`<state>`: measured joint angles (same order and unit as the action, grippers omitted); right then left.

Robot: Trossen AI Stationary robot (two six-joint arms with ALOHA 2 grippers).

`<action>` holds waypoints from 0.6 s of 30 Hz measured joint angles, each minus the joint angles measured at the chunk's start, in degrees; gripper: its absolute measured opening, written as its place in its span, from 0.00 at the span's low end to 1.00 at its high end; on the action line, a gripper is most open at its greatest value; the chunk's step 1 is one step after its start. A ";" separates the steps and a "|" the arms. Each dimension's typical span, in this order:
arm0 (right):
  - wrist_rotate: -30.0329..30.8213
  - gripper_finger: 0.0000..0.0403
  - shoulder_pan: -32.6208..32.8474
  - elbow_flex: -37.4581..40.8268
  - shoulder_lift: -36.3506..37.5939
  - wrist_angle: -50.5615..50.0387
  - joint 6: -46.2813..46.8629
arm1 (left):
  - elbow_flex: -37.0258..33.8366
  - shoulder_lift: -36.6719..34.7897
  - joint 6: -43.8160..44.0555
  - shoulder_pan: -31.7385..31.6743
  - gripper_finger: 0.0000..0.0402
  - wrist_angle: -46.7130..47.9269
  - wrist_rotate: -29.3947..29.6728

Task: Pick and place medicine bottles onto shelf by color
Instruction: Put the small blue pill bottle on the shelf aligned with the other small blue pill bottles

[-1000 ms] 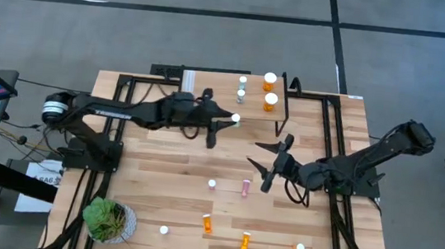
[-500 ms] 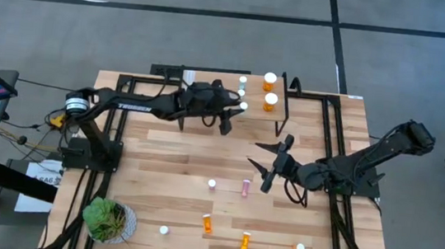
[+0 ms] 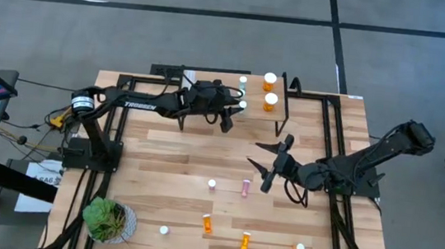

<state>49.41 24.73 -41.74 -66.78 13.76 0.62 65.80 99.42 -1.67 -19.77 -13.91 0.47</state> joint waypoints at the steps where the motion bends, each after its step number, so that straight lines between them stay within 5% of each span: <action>1: 0.00 0.67 0.00 0.00 0.00 0.01 0.02 | 0.00 0.00 0.00 0.00 0.22 0.02 0.00; 18: -0.02 0.67 0.00 0.00 0.00 -0.05 0.02 | -0.13 -1.00 0.18 -0.09 0.22 4.04 -0.20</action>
<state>49.39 24.73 -41.74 -66.78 13.71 0.64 65.67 98.42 -1.50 -19.86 -9.87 0.27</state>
